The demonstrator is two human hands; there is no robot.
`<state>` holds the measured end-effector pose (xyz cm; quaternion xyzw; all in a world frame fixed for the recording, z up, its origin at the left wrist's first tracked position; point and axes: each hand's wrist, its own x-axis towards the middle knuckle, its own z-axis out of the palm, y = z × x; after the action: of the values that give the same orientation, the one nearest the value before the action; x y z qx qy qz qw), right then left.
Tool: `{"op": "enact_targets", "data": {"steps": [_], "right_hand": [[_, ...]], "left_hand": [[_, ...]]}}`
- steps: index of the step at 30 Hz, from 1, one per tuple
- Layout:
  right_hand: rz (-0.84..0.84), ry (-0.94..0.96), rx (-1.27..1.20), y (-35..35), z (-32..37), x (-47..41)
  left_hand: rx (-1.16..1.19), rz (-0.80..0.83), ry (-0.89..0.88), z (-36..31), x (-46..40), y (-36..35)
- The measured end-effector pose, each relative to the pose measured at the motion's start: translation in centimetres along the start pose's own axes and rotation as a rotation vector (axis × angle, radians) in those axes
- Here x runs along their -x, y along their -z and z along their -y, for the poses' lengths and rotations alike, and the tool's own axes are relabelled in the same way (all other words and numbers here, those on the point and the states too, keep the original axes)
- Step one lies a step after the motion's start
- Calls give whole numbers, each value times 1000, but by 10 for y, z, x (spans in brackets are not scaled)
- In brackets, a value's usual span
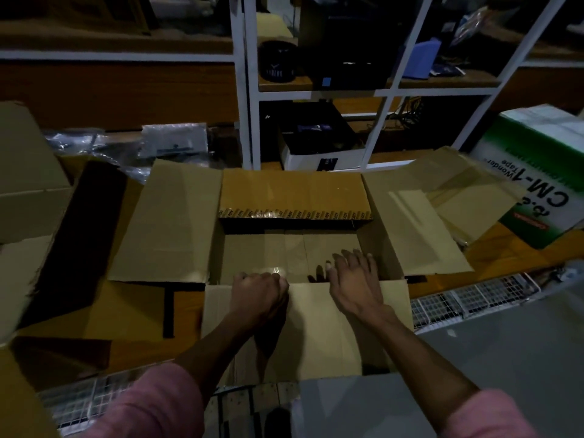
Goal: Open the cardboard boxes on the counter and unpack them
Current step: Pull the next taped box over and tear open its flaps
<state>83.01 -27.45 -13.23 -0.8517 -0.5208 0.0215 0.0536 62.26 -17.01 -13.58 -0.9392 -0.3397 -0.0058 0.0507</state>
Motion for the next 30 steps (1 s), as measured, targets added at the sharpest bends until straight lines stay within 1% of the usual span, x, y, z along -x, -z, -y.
{"op": "enact_targets", "data": {"steps": [1,2,4,6,7,9,10,11,13,14,17,19,21,23,25,26,27,30], "right_hand": [[-5,6,11,0,5,5],[-12,11,18,0,8,9],[-4,12,22,1,14,17],[7,16,30,4,17,25],[17,15,28,7,19,30],[43,11,9,10,21,37],[48,8,-4,12,21,40],[59,1,-22,13,23,42],[78,-10,-61,15,26,46],[74,-9,-80,14,28,46],[90,27,-139,16,36,40],[175,44,-183,16,39,26],[324,35,-226,15,42,4],[460,35,-226,9,44,-23],[523,66,-228,-2,45,-51],[513,83,-248,-5,45,-64],[464,101,-265,-6,45,-76],[202,183,-317,2,43,-107]], "left_hand": [[-11,43,-15,-2,7,6],[-11,34,-47,-2,12,8],[29,33,-50,-3,21,8],[98,68,12,-6,32,14],[176,79,47,-7,35,14],[201,32,55,-11,43,12],[263,10,69,-11,44,14],[342,35,114,-9,41,17],[510,138,123,-1,31,17],[554,152,124,2,26,17],[514,157,163,11,11,15],[466,196,183,15,4,13],[437,234,186,19,-4,9],[373,268,141,22,-11,0],[348,321,120,24,-22,-2],[333,329,117,27,-28,-1],[312,314,112,30,-36,-1],[248,211,85,36,-58,-7]]}}
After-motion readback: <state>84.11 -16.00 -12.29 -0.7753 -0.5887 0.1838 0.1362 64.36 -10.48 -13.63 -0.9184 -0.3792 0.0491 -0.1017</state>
